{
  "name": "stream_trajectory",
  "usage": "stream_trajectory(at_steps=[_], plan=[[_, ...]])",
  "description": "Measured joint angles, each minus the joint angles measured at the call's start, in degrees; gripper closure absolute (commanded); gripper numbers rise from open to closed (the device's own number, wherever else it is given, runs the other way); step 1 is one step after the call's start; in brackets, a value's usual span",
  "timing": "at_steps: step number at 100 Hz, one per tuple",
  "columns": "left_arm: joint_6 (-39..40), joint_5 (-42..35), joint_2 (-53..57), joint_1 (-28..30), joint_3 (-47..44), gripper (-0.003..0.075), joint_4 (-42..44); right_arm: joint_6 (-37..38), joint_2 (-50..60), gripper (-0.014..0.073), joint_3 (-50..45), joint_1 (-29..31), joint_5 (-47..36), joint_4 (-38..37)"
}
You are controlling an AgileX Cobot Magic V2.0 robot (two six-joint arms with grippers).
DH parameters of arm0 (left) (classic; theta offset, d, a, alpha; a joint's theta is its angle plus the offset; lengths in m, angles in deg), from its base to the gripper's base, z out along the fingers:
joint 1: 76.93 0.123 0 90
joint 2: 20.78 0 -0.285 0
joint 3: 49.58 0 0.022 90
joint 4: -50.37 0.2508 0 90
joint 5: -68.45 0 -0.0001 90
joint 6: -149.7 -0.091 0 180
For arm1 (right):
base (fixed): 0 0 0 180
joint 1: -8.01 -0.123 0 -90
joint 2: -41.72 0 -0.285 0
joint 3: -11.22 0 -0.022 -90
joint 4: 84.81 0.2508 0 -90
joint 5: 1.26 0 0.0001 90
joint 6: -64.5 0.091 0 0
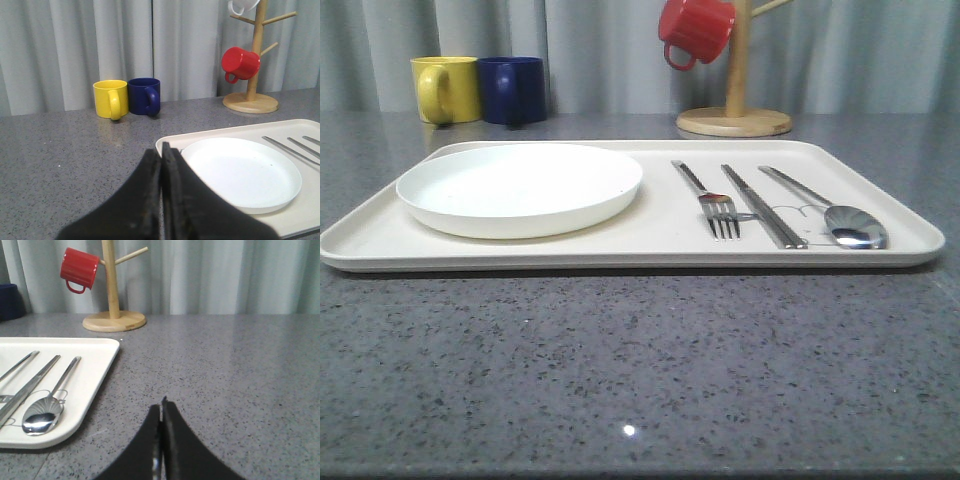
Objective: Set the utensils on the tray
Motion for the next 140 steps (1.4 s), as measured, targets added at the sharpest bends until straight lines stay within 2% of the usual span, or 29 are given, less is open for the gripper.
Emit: stream_trajectory(at_steps=[22,122,140], plan=[[0.00,0.00,0.00,0.00,0.00,0.0739,0.00,0.00,0.00,0.0662,-0.25,0.00,-4.66,0.00],[0.00,0.00,0.00,0.00,0.00,0.0739,0.00,0.00,0.00,0.0662,-0.25,0.00,-5.02,0.00],[0.93,-0.93,0.00,0.00,-0.11,0.0739,3.01,0.00,0.00,0.0662,-0.25,0.00,-5.02,0.00]])
